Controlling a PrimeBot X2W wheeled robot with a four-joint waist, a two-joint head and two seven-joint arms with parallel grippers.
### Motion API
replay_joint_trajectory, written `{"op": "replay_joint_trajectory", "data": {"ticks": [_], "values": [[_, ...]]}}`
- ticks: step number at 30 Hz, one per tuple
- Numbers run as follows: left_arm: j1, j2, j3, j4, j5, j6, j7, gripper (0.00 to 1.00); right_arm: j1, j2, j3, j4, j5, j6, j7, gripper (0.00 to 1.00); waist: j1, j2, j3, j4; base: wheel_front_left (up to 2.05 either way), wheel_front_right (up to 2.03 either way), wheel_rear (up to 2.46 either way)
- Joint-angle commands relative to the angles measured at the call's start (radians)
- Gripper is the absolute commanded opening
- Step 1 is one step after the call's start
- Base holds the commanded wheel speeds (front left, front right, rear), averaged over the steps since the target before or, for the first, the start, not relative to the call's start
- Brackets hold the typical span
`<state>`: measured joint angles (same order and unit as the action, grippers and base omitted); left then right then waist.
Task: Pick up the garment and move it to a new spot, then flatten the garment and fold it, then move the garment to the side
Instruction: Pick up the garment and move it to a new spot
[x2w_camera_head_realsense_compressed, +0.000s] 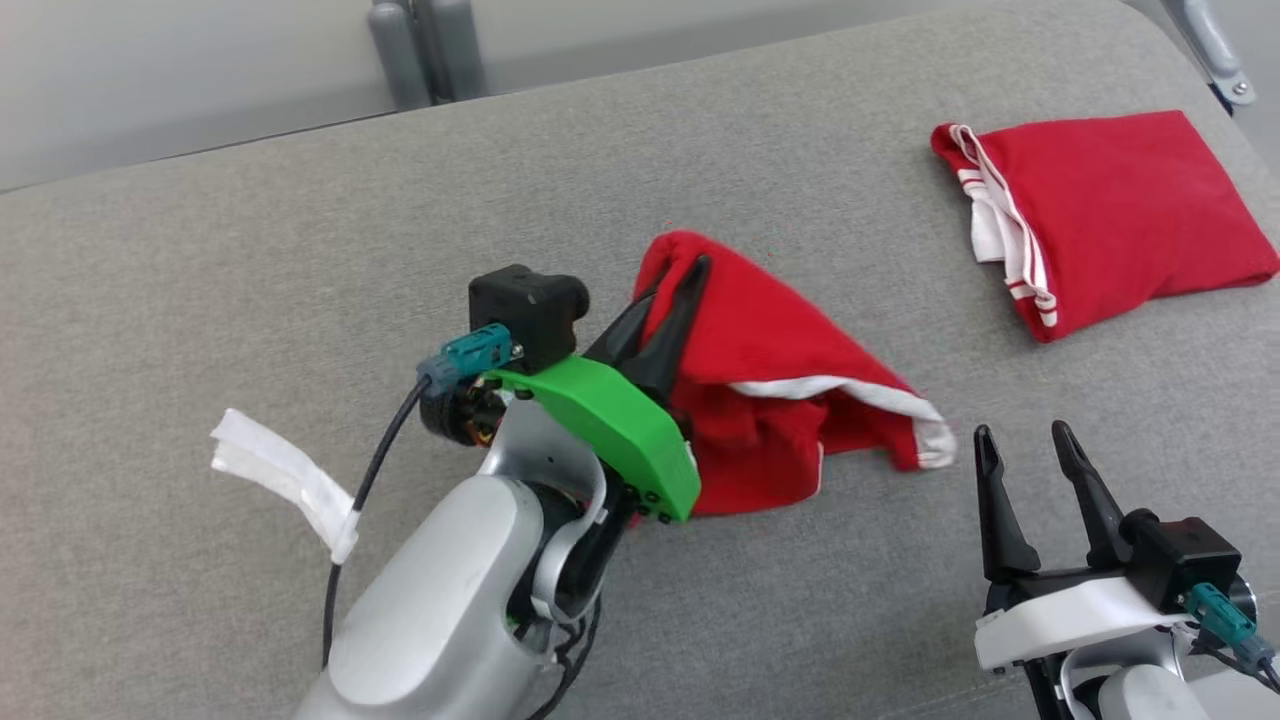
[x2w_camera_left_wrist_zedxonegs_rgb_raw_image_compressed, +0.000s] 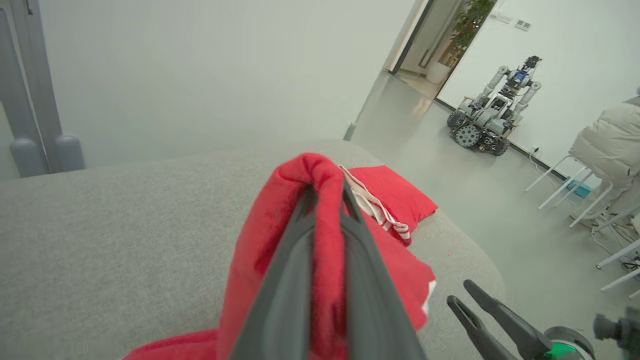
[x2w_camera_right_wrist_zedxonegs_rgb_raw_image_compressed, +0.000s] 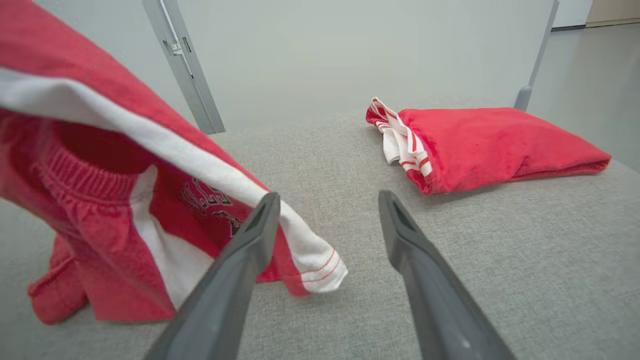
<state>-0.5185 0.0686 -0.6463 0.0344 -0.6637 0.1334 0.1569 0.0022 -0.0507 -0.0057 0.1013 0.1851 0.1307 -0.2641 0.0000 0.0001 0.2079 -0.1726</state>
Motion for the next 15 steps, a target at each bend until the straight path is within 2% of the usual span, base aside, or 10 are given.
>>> {"op": "replay_joint_trajectory", "data": {"ticks": [1, 7, 10, 11, 12, 13, 15], "values": [[0.01, 0.011, 0.009, 0.061, -0.007, 0.002, 0.007, 0.0, -0.01, 0.0, 0.004, 0.003, 0.009, 0.0, 0.0, 1.0, 0.0, -0.0001, 0.018, -0.027, 0.0, 0.0, 0.0], [-0.029, 0.003, 0.069, 0.39, -0.067, -0.007, -0.031, 0.02, -0.026, 0.0, 0.014, 0.01, 0.016, 0.0, 0.0, 1.0, 0.0, -0.0001, 0.04, -0.034, 0.0, 0.0, 0.0], [-0.017, 0.001, 0.098, 0.502, -0.104, -0.025, -0.058, 0.4, -0.031, 0.0, 0.013, 0.012, 0.016, 0.0, 0.0, 1.0, 0.0, -0.0001, 0.046, -0.032, 0.0, 0.0, 0.0], [-0.012, 0.0, 0.112, 0.526, -0.115, -0.031, -0.084, 0.88, -0.029, 0.0, 0.008, 0.013, 0.014, 0.0, 0.0, 1.0, 0.0, -0.0001, 0.046, -0.028, 0.0, 0.0, 0.0], [-0.004, 0.0, 0.127, 0.544, -0.127, -0.036, -0.105, 0.88, -0.025, 0.0, 0.006, 0.015, 0.011, 0.0, 0.0, 1.0, 0.0, -0.0001, 0.045, -0.023, 0.0, 0.0, 0.0], [0.008, 0.0, 0.142, 0.561, -0.134, -0.043, -0.132, 1.0, -0.018, 0.0, 0.003, 0.017, 0.006, 0.0, 0.0, 1.0, 0.0, -0.0001, 0.042, -0.017, 0.0, 0.0, 0.0], [0.035, 0.0, 0.173, 0.574, -0.163, -0.06, -0.183, 1.0, -0.006, 0.0, -0.001, 0.021, 0.0, 0.0, 0.0, 1.0, 0.0, -0.0001, 0.034, -0.005, 0.0, 0.0, 0.0]]}}
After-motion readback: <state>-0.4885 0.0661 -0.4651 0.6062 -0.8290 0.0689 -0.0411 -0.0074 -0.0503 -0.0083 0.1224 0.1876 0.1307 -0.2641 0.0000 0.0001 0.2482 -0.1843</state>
